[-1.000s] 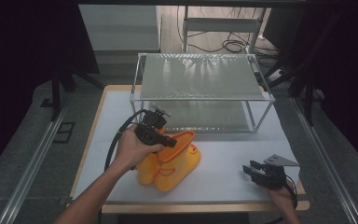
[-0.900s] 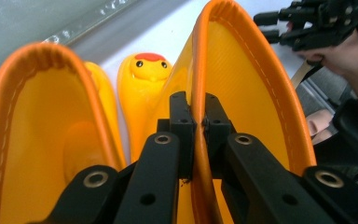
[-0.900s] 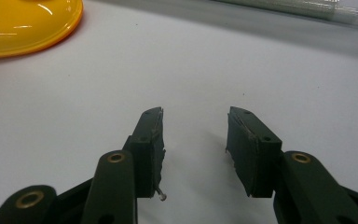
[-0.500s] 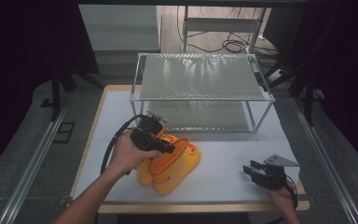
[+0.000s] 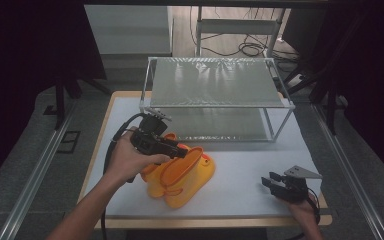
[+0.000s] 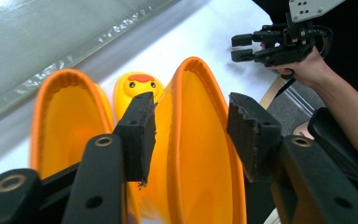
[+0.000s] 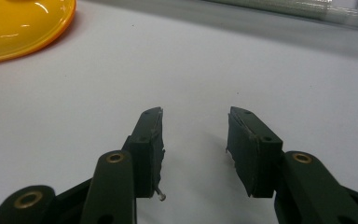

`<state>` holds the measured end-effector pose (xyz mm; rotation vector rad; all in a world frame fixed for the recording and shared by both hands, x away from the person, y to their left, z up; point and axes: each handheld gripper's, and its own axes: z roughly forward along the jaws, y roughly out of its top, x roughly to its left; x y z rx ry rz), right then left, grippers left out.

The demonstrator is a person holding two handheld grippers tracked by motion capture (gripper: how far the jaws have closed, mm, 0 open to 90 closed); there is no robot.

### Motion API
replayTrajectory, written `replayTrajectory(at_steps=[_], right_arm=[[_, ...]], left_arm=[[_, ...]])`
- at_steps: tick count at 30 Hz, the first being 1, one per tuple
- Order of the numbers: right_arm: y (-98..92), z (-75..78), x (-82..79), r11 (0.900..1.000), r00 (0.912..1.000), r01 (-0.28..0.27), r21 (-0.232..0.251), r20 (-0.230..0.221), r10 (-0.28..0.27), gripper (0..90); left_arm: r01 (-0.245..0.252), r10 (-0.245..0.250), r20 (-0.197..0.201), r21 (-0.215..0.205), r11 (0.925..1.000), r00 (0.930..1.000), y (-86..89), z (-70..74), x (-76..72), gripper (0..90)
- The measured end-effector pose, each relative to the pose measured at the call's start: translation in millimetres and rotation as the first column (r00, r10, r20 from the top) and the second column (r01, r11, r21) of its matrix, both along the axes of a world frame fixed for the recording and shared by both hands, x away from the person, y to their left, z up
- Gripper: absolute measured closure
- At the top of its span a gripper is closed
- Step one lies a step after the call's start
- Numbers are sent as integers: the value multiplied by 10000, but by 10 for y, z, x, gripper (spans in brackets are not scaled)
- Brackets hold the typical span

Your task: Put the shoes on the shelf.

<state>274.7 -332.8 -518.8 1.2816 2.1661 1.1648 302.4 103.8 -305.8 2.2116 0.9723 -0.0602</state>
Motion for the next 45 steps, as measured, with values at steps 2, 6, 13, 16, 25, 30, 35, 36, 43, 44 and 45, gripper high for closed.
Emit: replayTrajectory(at_steps=[2,6,13,16,25,30,35,36,43,44,45], right_arm=[[0,-1,1,10000,10000,8,1,-6,-8,551],[4,-10,5,10000,10000,12,-5,-71,-12,549],[2,-21,10,10000,9998,65,-58,-170,-66,549],[-1,-25,13,9999,9997,111,-56,-210,-113,549],[14,-31,19,9999,9997,79,-78,-233,-80,548],[3,-32,18,9999,9996,105,-48,-249,-106,548],[-8,-34,17,9999,9996,163,3,-222,-163,548],[-8,-34,18,9999,9996,168,3,-221,-168,548],[1,-33,18,9999,9997,141,-56,-221,-142,548],[0,-34,19,9999,9996,157,-45,-215,-158,548],[-2,-36,20,9999,9997,162,-41,-199,-163,548]], left_arm=[[-37,37,-43,102,9999,10000,37,0,0,490],[-112,118,-281,220,9997,9995,96,-50,18,438],[-120,132,-453,272,9996,9989,172,-91,20,390],[-48,69,-506,424,9991,9987,183,-94,12,387],[85,14,-906,1085,9941,9959,81,-250,67,366],[103,66,-1128,1487,9888,9936,-32,-381,130,372],[-271,423,-787,1848,9824,9960,-100,-422,134,457],[-314,463,-752,1888,9815,9961,-102,-424,133,480],[-447,574,-656,1802,9826,9962,-49,-436,160,761],[-470,590,-617,1804,9825,9964,-46,-438,160,795],[-483,597,-587,1793,9826,9965,-40,-440,160,808]])
